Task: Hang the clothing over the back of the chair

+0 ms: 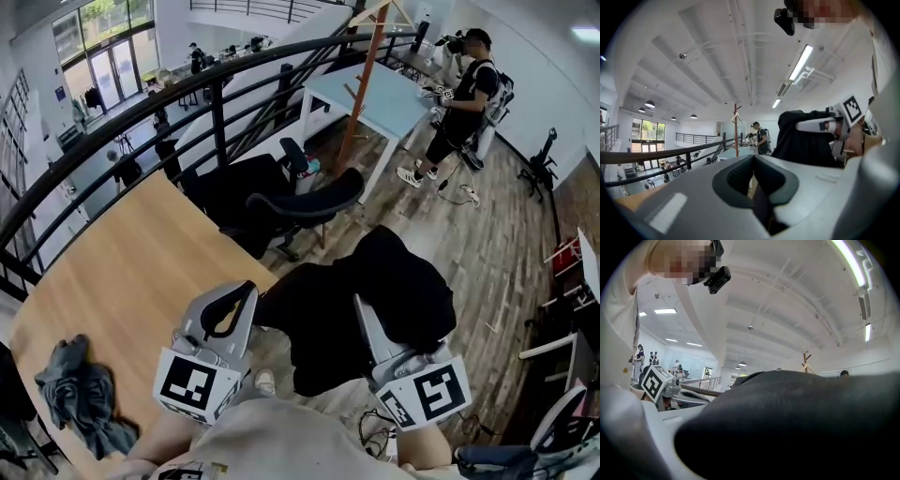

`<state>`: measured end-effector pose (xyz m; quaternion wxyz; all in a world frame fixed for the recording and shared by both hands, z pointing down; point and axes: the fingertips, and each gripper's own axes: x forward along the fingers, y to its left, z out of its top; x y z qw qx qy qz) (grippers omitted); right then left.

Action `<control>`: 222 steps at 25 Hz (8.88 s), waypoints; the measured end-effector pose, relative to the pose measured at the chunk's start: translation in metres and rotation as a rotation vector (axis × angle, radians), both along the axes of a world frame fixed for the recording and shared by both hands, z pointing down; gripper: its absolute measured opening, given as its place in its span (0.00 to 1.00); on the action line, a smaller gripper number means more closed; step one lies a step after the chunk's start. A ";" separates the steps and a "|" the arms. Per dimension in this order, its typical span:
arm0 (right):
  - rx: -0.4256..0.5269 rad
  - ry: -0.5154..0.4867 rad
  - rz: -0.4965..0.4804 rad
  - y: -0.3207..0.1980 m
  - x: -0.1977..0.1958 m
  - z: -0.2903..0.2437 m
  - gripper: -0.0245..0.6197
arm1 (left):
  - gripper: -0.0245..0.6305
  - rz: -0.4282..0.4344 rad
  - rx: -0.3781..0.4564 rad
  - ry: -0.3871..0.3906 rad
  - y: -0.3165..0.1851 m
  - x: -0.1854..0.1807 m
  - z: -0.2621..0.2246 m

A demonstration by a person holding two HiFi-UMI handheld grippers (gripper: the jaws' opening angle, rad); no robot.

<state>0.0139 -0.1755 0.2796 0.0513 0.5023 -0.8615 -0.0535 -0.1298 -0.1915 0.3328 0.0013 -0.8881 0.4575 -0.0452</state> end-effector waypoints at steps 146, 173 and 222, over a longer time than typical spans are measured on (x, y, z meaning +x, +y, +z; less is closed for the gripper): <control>0.461 0.213 -0.560 -0.140 -0.014 0.053 0.19 | 0.04 -0.165 -0.103 0.039 -0.194 0.032 0.051; -0.072 0.016 -0.460 -0.156 0.012 0.242 0.39 | 0.04 -0.221 -0.411 -0.061 -0.159 0.037 0.200; -0.272 0.059 -0.135 -0.120 0.078 0.228 0.60 | 0.04 -0.020 -0.426 0.040 -0.090 0.086 0.159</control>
